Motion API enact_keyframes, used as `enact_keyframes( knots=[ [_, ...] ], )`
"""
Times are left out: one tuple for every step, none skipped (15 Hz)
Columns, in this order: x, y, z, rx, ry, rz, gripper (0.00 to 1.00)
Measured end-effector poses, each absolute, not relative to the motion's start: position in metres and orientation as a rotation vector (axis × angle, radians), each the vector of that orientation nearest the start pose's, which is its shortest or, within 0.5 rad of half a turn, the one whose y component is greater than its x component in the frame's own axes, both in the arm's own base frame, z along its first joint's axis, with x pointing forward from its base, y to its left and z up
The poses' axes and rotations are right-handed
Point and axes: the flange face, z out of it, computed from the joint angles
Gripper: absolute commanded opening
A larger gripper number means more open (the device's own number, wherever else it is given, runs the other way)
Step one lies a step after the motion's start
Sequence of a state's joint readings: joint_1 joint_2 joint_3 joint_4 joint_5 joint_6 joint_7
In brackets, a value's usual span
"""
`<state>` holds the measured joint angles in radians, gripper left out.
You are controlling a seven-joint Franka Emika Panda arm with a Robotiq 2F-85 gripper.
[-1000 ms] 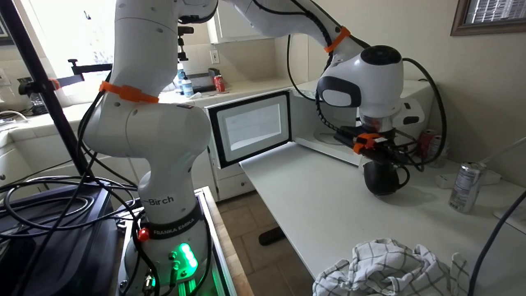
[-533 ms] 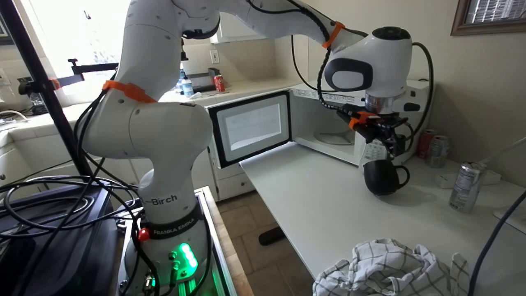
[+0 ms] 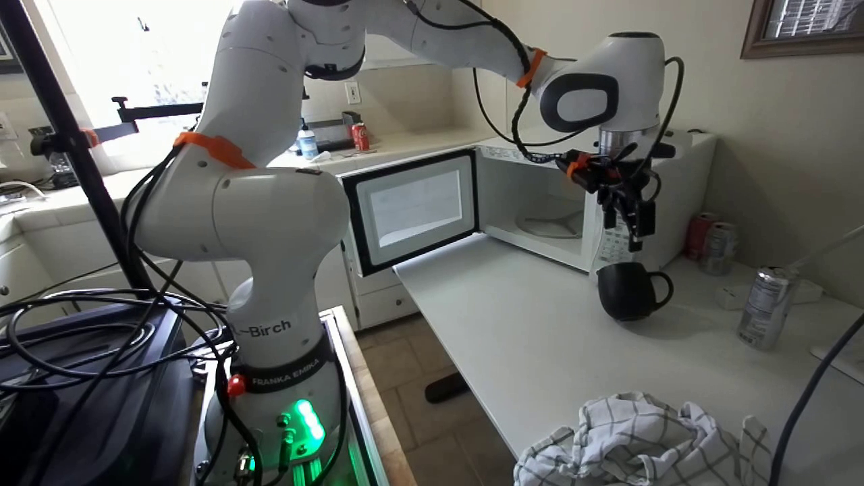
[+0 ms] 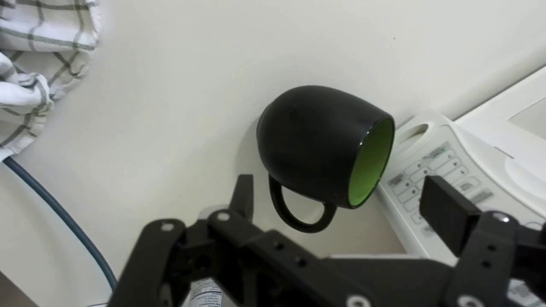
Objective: Remove the black cup from the microwave and put it on the counter
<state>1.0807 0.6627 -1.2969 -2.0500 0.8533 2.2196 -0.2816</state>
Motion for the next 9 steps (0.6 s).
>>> enact_keyframes(
  knots=[
    [0.587,-0.056,0.322,-3.097,0.601,-0.187,1.00],
    [0.589,-0.052,0.316,-3.131,0.620,-0.162,1.00],
    [0.591,-0.049,0.309,-3.161,0.631,-0.143,1.00],
    [0.593,-0.047,0.302,-3.186,0.634,-0.139,1.00],
    [0.595,-0.045,0.297,-3.209,0.627,-0.147,1.00],
    [0.597,-0.044,0.293,-3.228,0.615,-0.165,1.00],
    [0.600,-0.043,0.289,-3.241,0.601,-0.193,1.00],
    [0.602,-0.043,0.285,-3.251,0.588,-0.231,1.00],
    [0.605,-0.043,0.282,-3.258,0.573,-0.275,1.00]
  ],
)
